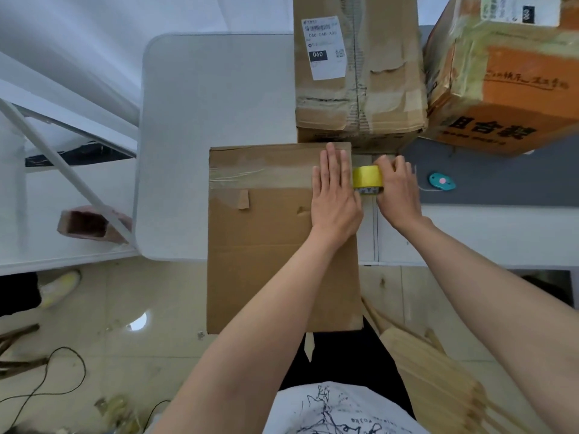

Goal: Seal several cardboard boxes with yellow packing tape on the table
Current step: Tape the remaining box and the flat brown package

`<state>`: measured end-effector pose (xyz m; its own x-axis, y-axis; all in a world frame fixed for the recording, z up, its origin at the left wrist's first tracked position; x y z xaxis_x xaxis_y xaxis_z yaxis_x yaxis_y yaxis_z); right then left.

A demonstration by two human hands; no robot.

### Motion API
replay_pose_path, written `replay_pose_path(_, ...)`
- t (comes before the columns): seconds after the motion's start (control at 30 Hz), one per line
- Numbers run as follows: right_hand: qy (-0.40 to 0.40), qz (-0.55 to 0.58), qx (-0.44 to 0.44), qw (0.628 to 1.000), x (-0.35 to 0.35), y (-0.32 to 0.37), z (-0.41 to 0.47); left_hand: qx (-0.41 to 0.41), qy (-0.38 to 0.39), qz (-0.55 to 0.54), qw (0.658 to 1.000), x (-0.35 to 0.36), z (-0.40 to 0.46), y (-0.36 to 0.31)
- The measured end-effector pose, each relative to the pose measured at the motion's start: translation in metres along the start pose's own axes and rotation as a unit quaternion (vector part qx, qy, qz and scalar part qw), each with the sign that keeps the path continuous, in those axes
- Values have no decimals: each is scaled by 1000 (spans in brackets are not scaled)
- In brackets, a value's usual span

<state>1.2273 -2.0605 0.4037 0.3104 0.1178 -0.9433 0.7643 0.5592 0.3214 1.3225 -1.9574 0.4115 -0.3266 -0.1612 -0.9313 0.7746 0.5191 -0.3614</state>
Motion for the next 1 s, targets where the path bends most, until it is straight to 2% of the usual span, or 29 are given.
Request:
replay_pose_path(0.1, 9, 22, 46, 999, -3, 2, 0, -6, 37, -113, 993, -15, 6, 3)
replay_pose_path(0.17, 8, 54, 81, 995, -4, 5, -2, -57, -8, -184, 981, -36, 6, 19)
replay_pose_path(0.23, -24, 95, 128, 987, -8, 6, -8, -150, -95, -157, 972, -62, -4, 53)
replay_pose_path(0.3, -72, 169, 227, 956, -10, 7, -19, -253, -127, -91, 955, -83, -23, 99)
replay_pose_path(0.37, -96, 278, 379, 878, -6, 9, -34, -339, -100, -87, 931, -96, -44, 141)
replay_pose_path(0.43, -61, 388, 499, 772, 5, 16, -48, -394, -59, -128, 908, -100, -59, 165)
replay_pose_path(0.53, 9, 505, 555, 661, 20, 28, -55, -398, -58, -137, 905, -97, -67, 174)
replay_pose_path(0.63, 29, 558, 568, 605, 33, 26, -57, -396, -68, -124, 907, -94, -69, 175)
replay_pose_path(0.77, 165, 547, 527, 629, 59, 30, -60, -389, -57, -125, 911, -92, -69, 179)
replay_pose_path(0.8, 179, 548, 520, 630, 66, 29, -60, -388, -55, -125, 911, -92, -69, 180)
replay_pose_path(1.0, 180, 549, 515, 633, 57, 44, -47, -387, -57, -124, 912, -92, -69, 178)
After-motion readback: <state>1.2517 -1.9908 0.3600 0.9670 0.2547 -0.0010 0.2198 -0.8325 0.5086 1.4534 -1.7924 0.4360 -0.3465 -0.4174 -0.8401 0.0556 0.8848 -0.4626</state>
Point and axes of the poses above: each hand's wrist, its own z-axis towards the middle knuckle, its own x-axis out of the palm, y = z × x, the point moved 3 cm from there along z, towards the middle knuckle, and after that the axes turned 13 degrees about -y, right-handed, at the moved point
